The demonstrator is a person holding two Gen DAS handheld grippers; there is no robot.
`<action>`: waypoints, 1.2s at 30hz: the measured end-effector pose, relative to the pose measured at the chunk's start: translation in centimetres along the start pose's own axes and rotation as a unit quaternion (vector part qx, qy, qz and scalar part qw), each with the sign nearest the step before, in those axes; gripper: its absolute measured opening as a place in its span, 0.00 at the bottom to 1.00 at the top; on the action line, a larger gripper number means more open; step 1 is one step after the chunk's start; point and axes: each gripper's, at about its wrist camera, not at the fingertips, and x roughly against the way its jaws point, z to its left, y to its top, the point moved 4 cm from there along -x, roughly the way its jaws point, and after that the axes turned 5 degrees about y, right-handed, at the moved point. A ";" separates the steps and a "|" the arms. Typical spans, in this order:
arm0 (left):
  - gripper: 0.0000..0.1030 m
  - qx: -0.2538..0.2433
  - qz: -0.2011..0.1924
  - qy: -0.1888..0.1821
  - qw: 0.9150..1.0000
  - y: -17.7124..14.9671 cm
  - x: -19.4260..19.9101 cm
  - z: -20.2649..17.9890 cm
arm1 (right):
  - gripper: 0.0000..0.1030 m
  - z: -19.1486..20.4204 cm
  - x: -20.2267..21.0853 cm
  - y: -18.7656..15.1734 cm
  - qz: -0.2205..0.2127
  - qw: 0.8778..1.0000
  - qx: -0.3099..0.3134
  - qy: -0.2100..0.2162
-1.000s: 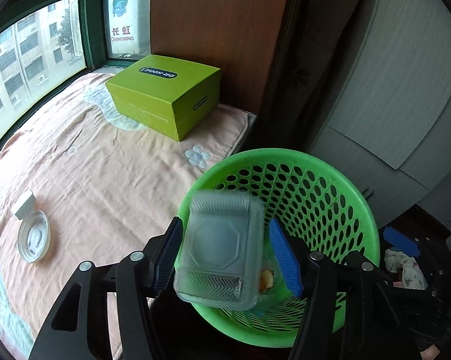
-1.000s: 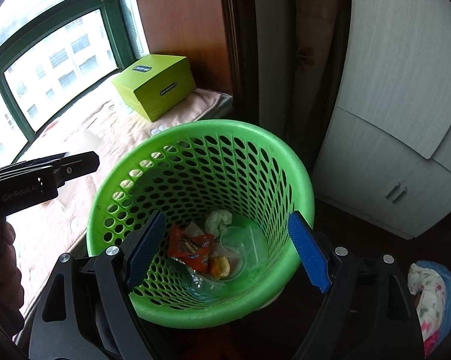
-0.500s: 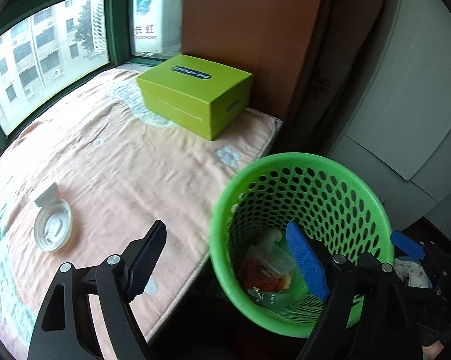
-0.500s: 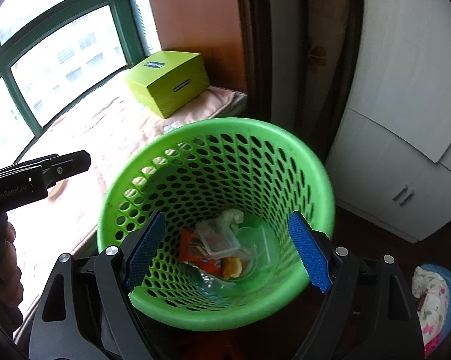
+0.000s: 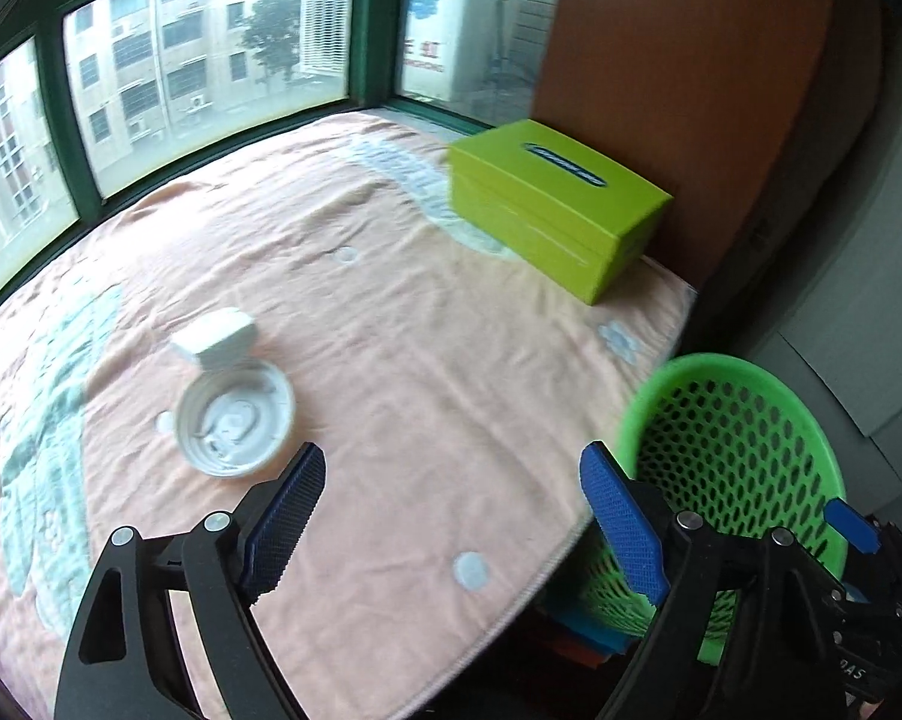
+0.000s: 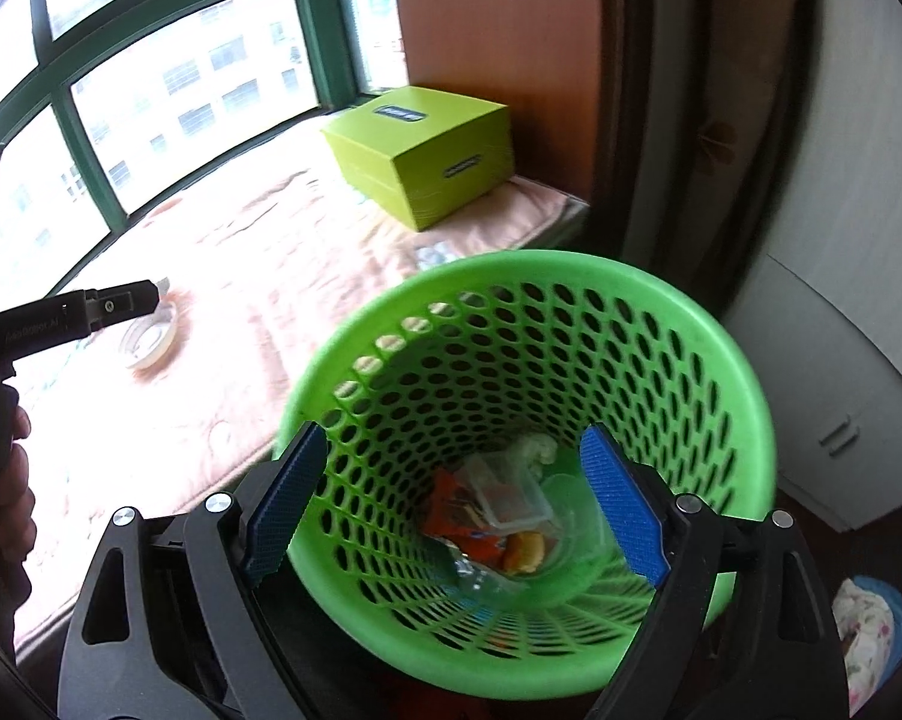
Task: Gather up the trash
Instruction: 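Move both tools back over the white lid and foam block, then grasp the white foam block with the left gripper while the right gripper grasps the white lid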
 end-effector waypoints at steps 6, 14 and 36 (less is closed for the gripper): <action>0.84 0.039 0.003 0.037 0.999 1.5 -1.0 5.0 | 0.83 2.6 -1.3 1.0 0.004 1.000 0.023 0.018; 0.84 0.052 0.023 0.059 0.997 3.8 -4.9 10.6 | 0.84 6.5 -2.9 2.3 0.009 0.997 0.056 0.046; 0.84 -0.026 0.057 -0.004 0.998 5.6 -13.9 16.0 | 0.84 13.1 -9.9 4.6 0.068 0.991 0.090 0.079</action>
